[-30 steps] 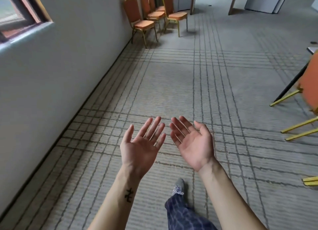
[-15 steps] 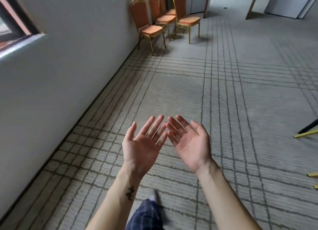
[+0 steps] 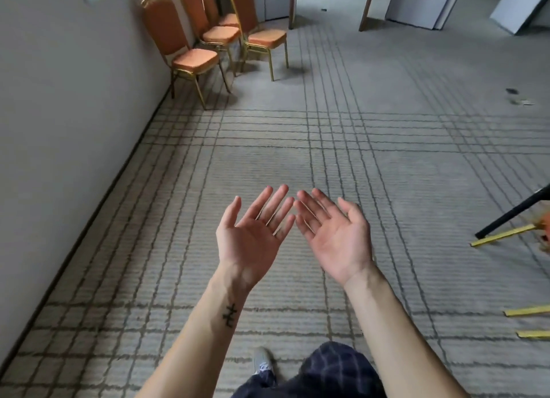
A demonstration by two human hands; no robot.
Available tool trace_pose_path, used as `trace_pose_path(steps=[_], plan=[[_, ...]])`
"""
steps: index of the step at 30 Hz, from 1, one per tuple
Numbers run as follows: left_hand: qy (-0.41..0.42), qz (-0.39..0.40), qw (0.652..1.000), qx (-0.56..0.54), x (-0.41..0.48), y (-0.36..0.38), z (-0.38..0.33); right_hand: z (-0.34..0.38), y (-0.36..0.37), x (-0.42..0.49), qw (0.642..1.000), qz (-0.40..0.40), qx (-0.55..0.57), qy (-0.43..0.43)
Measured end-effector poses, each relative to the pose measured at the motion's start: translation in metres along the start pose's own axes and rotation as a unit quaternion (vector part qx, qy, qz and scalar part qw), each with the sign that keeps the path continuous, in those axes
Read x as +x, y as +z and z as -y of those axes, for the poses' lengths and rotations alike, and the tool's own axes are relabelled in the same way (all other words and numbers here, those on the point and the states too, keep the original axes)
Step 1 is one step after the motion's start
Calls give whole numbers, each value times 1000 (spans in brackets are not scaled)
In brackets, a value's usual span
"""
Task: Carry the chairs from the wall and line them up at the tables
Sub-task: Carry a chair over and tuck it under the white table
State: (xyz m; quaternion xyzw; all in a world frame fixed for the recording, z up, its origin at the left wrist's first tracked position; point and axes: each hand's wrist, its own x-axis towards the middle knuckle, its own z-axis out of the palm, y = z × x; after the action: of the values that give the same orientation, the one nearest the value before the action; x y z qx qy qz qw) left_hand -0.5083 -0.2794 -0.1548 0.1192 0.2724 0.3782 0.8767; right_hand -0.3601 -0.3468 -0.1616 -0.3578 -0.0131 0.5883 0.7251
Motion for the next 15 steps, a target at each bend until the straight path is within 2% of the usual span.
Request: trace_pose_path(steps=[7, 9, 15], plan=[[-8, 1, 1000, 6, 155, 32, -56, 47, 33, 157, 1000, -27, 8, -5], [1, -17, 1000, 14, 230, 37, -74, 66, 41, 238, 1000, -21, 12, 20], [40, -43, 998, 18, 353, 72, -127, 106, 85, 388, 999, 7, 15, 50]])
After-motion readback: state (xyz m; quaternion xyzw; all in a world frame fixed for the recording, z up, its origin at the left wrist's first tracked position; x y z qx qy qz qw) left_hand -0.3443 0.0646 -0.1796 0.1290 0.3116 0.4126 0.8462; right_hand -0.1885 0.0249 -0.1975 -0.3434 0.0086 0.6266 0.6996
